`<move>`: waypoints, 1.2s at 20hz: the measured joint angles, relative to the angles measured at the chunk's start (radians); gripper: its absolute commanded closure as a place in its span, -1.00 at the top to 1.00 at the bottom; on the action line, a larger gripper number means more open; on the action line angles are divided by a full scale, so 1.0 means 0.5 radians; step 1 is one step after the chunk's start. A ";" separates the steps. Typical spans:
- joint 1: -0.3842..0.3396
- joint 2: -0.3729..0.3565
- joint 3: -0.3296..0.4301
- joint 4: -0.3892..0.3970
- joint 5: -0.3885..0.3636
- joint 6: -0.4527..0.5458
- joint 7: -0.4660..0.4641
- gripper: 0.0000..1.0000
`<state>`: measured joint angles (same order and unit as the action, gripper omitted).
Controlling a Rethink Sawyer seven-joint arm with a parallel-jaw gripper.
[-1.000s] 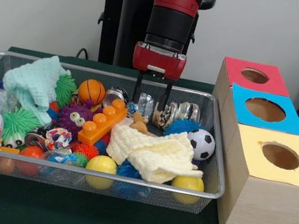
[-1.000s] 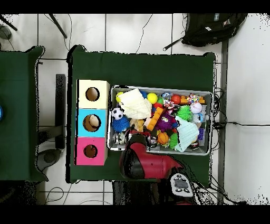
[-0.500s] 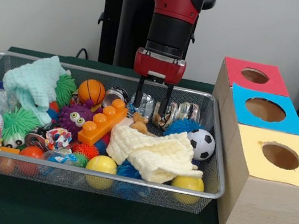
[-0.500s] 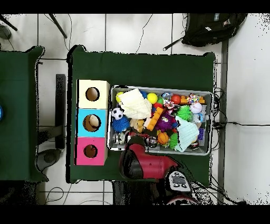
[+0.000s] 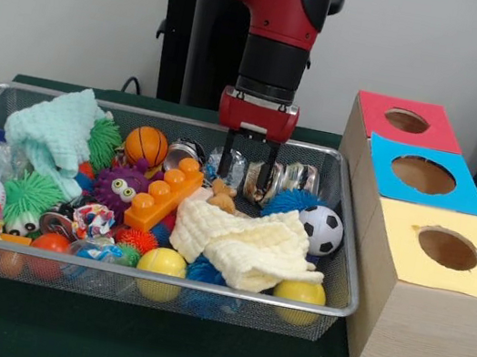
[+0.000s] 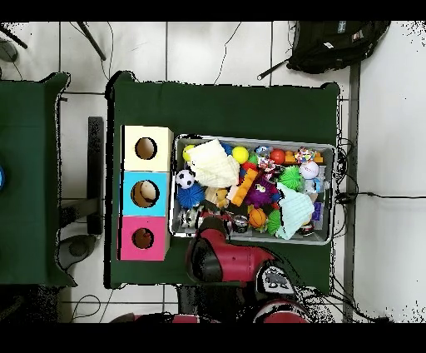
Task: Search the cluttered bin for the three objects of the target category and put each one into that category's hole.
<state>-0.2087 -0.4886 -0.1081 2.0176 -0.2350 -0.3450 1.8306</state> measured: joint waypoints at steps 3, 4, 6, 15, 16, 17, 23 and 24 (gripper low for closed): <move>0.000 0.013 0.000 -0.003 0.003 0.000 0.000 1.00; 0.000 0.016 0.000 -0.004 0.003 0.000 0.000 1.00; 0.000 0.016 -0.001 -0.004 0.005 0.000 0.000 1.00; 0.000 0.017 -0.010 -0.020 0.011 0.000 0.000 1.00; 0.000 0.017 -0.011 -0.027 0.011 0.000 0.000 1.00; 0.000 0.017 -0.011 -0.034 0.011 0.000 0.000 1.00; 0.000 0.060 -0.011 -0.078 0.023 0.000 0.000 1.00; 0.000 0.075 -0.011 -0.087 0.027 0.000 0.000 1.00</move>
<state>-0.2088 -0.4512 -0.1135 1.9741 -0.2215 -0.3448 1.8306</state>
